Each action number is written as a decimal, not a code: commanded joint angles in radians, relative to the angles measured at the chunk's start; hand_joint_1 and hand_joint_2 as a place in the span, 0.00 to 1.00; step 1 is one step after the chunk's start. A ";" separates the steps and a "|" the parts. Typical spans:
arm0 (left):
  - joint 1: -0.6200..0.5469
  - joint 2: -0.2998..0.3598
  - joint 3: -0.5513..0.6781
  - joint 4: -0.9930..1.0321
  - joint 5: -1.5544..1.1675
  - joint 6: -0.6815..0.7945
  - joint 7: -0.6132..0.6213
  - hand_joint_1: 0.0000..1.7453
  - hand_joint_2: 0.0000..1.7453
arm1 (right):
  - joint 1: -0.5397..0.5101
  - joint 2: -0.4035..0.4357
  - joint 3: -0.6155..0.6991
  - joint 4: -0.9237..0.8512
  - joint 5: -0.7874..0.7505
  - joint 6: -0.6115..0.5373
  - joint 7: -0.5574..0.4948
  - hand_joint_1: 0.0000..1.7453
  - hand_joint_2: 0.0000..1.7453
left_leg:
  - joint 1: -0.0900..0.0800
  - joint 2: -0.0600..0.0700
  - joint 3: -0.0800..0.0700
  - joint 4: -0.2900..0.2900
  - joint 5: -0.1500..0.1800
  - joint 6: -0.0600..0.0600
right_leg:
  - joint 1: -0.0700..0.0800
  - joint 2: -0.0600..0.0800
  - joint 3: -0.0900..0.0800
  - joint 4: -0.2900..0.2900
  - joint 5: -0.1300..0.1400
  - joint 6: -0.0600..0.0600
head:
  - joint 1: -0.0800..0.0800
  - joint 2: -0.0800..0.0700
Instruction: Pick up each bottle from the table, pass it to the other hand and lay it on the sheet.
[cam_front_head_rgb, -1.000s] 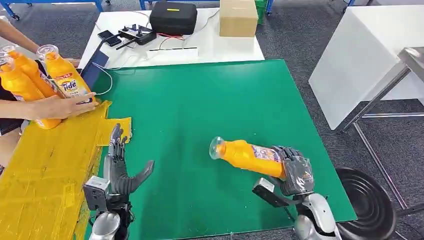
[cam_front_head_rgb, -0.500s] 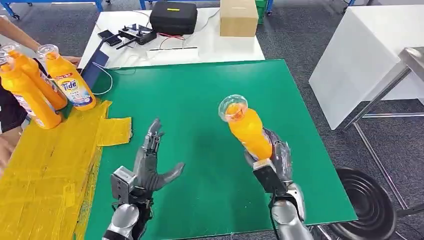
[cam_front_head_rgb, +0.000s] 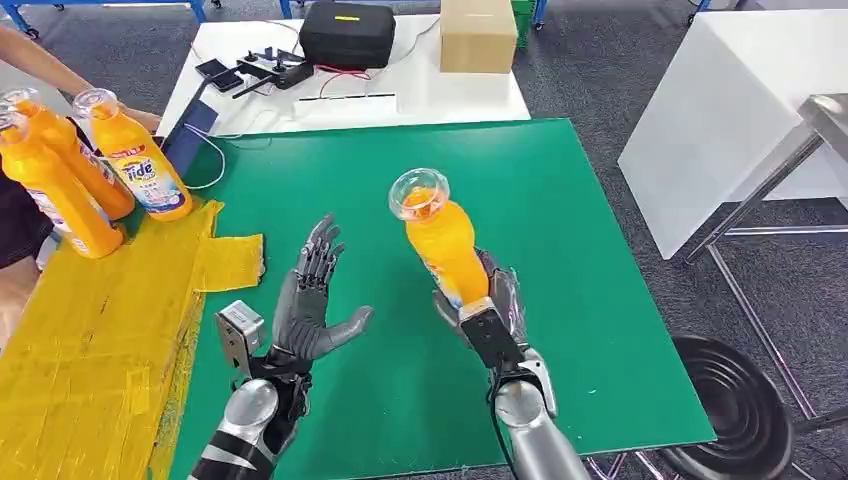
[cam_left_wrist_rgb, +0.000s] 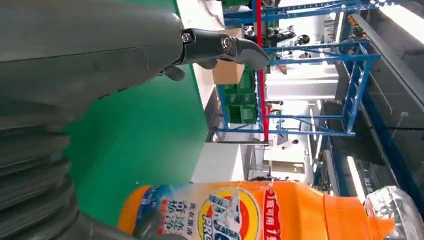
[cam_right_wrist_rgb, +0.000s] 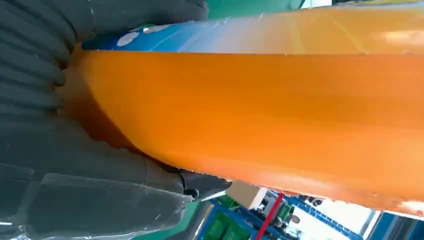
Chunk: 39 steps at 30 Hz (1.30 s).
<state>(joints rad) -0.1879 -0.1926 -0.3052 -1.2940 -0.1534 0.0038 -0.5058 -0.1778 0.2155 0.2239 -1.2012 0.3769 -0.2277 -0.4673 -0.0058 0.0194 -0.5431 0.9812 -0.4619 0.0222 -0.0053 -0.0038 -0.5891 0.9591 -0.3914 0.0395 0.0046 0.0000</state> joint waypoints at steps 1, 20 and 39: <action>-0.084 0.018 -0.024 0.117 0.006 -0.008 0.005 0.00 1.00 | -0.116 0.043 0.140 0.235 0.006 0.031 0.001 1.00 1.00 | 0.001 0.001 0.004 0.000 -0.002 -0.002 | 0.001 0.003 0.003 0.000 -0.001 -0.001 | 0.000 0.000; -0.111 0.001 -0.037 0.161 0.002 -0.001 -0.002 0.00 1.00 | -0.169 0.075 0.314 0.354 0.064 0.011 0.020 1.00 1.00 | 0.001 -0.001 0.000 0.000 0.000 -0.002 | 0.001 0.000 0.000 0.000 -0.001 -0.001 | 0.000 0.000; -0.111 -0.008 -0.021 0.143 0.023 0.023 -0.020 1.00 1.00 | -0.184 0.074 0.338 0.384 0.074 -0.018 0.018 1.00 1.00 | 0.001 -0.002 0.000 0.000 0.000 -0.002 | 0.001 -0.001 0.000 0.000 -0.001 -0.001 | 0.000 0.000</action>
<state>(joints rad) -0.2536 -0.1957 -0.3128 -1.1986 -0.1369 0.0210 -0.5272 -0.3228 0.3079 0.5032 -0.8900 0.4456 -0.2438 -0.4482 -0.0057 0.0194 -0.5454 0.9814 -0.4614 0.0216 -0.0050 -0.0040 -0.5920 0.9596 -0.3914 0.0394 0.0046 0.0000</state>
